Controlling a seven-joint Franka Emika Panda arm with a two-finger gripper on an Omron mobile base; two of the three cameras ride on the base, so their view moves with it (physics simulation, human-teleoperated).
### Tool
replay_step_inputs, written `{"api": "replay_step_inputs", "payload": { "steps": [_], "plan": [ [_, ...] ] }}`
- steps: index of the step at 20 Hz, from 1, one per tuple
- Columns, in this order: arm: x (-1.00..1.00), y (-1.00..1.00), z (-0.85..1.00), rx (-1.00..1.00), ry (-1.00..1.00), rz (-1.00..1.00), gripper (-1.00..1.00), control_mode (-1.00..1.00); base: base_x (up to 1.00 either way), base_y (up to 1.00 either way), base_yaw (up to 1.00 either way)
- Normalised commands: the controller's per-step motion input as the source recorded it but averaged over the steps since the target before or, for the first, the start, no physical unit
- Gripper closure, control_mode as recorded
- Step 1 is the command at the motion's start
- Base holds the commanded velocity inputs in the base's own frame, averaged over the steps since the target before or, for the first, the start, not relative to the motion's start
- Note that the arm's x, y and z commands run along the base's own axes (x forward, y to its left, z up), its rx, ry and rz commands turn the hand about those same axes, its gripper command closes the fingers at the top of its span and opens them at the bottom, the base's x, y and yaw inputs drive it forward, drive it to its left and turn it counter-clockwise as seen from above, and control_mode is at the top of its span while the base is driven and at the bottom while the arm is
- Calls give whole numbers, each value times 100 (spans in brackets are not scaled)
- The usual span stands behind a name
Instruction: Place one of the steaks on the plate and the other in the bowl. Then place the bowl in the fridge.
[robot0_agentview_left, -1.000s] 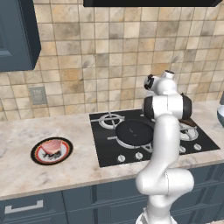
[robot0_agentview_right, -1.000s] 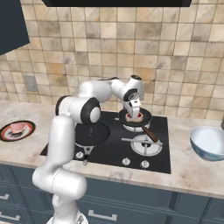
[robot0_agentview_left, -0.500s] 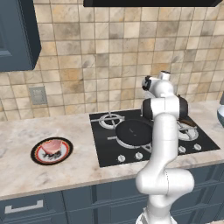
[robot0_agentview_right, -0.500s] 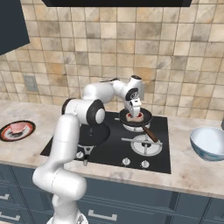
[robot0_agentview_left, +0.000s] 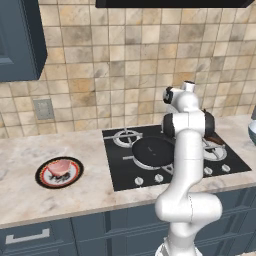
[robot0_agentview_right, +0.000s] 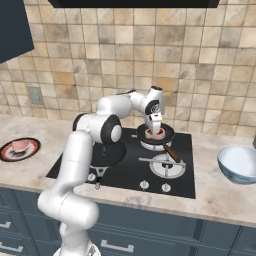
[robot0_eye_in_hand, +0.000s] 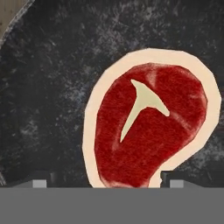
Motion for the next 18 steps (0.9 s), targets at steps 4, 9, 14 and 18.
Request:
{"api": "replay_step_inputs", "payload": {
  "steps": [4, 9, 14, 18],
  "plan": [
    [-40, 0, -54, -3, 0, -17, -100, -100, 0, 0, 0],
    [-15, 0, -82, -9, 5, -17, -100, -100, 0, 0, 0],
    [0, -1, -100, -15, 14, -16, -100, -100, 0, 0, 0],
    [0, -25, -100, -16, 20, -13, -100, -100, 0, 0, 0]
  ]
}}
